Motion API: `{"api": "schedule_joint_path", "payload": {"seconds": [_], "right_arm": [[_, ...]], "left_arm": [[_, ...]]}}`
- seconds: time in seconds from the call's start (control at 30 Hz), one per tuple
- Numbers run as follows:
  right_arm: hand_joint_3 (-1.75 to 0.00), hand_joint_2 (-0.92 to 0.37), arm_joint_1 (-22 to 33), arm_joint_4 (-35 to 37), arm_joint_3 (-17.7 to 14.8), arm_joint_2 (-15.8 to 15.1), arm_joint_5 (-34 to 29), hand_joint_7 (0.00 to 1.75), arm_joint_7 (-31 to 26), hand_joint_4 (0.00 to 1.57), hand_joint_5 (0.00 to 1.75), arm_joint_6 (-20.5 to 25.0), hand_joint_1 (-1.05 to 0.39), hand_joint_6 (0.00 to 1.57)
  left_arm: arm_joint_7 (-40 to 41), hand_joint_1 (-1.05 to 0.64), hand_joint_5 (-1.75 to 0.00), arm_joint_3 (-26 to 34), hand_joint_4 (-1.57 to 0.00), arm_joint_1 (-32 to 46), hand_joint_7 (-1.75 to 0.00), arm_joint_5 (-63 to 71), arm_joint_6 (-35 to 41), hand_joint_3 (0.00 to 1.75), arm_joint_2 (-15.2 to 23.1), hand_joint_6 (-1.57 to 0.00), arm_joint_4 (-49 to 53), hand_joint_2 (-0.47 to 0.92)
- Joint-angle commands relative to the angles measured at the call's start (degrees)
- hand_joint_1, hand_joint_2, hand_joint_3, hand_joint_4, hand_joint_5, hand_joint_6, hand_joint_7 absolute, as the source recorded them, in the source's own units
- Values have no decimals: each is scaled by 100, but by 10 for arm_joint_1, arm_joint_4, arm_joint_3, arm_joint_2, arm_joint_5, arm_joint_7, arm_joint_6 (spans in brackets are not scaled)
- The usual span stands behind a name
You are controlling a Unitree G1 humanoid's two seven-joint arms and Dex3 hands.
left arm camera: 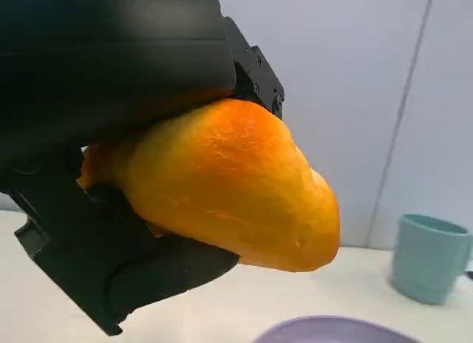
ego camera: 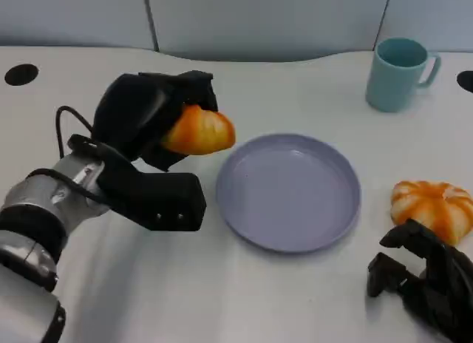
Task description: Grasp the bread from the table and place it into the plate.
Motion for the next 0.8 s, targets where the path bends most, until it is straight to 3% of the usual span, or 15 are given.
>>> {"api": "schedule_joint_path", "payload": {"seconds": [0.03, 0.43, 0.8], "right_arm": [[-33, -92, 15, -10, -6, -6, 6, 138, -5, 67, 175, -1, -57, 58], [-35, -92, 25, -24, -6, -3, 15, 143, 5, 67, 175, 2, -57, 55], [-36, -92, 24, -23, -7, -4, 15, 141, 7, 67, 175, 2, -57, 56]], "left_arm": [[-13, -17, -175, -8, -86, -16, -175, 6, -12, 112, -8, -71, -9, 52], [-45, -27, -175, -50, -95, -37, -175, 28, -21, 101, -77, -76, 19, 64], [-41, -27, -175, -52, -96, -38, -175, 29, -22, 100, -81, -77, 24, 64]]}}
